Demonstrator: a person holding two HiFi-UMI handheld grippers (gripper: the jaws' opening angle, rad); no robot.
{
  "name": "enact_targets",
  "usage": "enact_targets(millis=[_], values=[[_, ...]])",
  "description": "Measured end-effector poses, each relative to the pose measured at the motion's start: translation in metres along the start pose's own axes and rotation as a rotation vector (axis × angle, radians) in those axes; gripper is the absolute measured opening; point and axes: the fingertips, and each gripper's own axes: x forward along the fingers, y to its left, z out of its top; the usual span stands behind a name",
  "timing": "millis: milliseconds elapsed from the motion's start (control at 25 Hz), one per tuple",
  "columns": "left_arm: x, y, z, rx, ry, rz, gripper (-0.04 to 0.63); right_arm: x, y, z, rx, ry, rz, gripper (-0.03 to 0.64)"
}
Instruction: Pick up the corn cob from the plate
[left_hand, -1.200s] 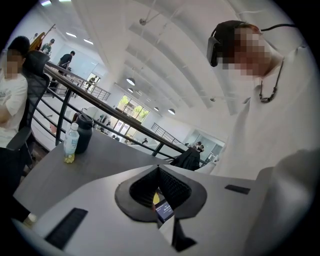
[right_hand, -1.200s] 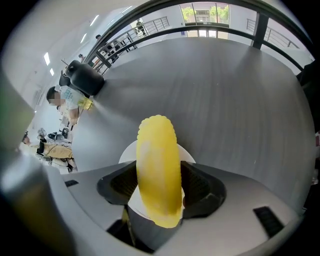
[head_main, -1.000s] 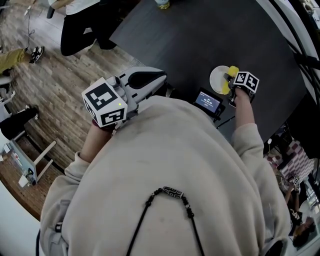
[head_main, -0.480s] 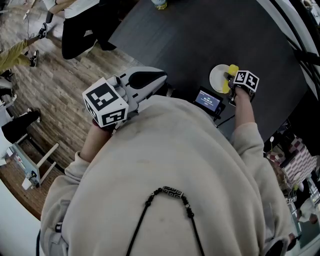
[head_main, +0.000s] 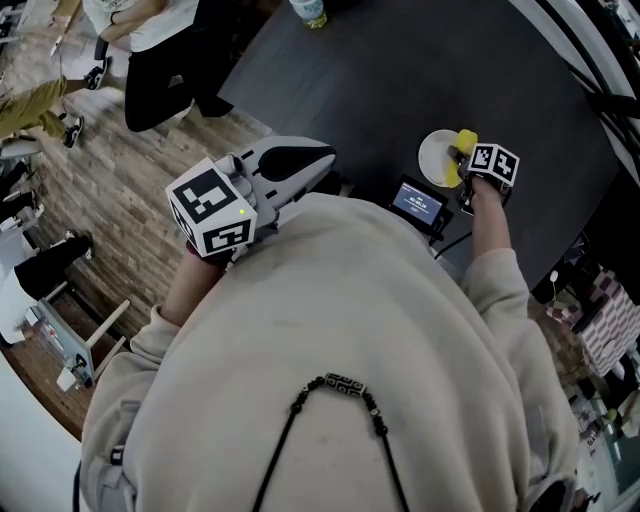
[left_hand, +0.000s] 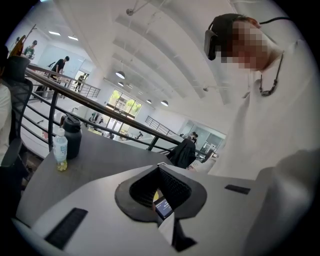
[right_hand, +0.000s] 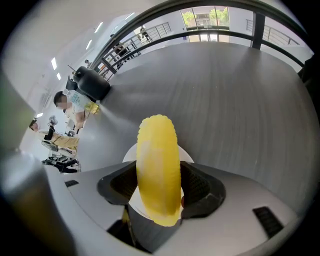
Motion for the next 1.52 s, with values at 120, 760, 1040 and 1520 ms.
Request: enact_targets(millis=[120, 760, 1040, 1520], values=[[0.000, -0.001, 0.009, -0.001, -0.010, -0.031, 0.000, -0.016, 0.010, 0.006, -0.002, -0.054, 0.035, 0.264], [0.012, 0.012, 0.048, 0.056, 0.046, -0.262, 0.000, -0.129, 0.075, 0.036, 0.020, -0.351, 0.091, 0.264], [0.016, 0.022, 0.084, 0.076, 0.080, -0.366, 0.000, -0.174, 0.098, 0.035, 0.089, -0.450, 0.084, 0.264], [0.033, 0.023, 0.095, 0.111, 0.100, -0.503, 0.000, -0.252, 0.125, 0.036, 0.073, -0.620, 0.032, 0.263]])
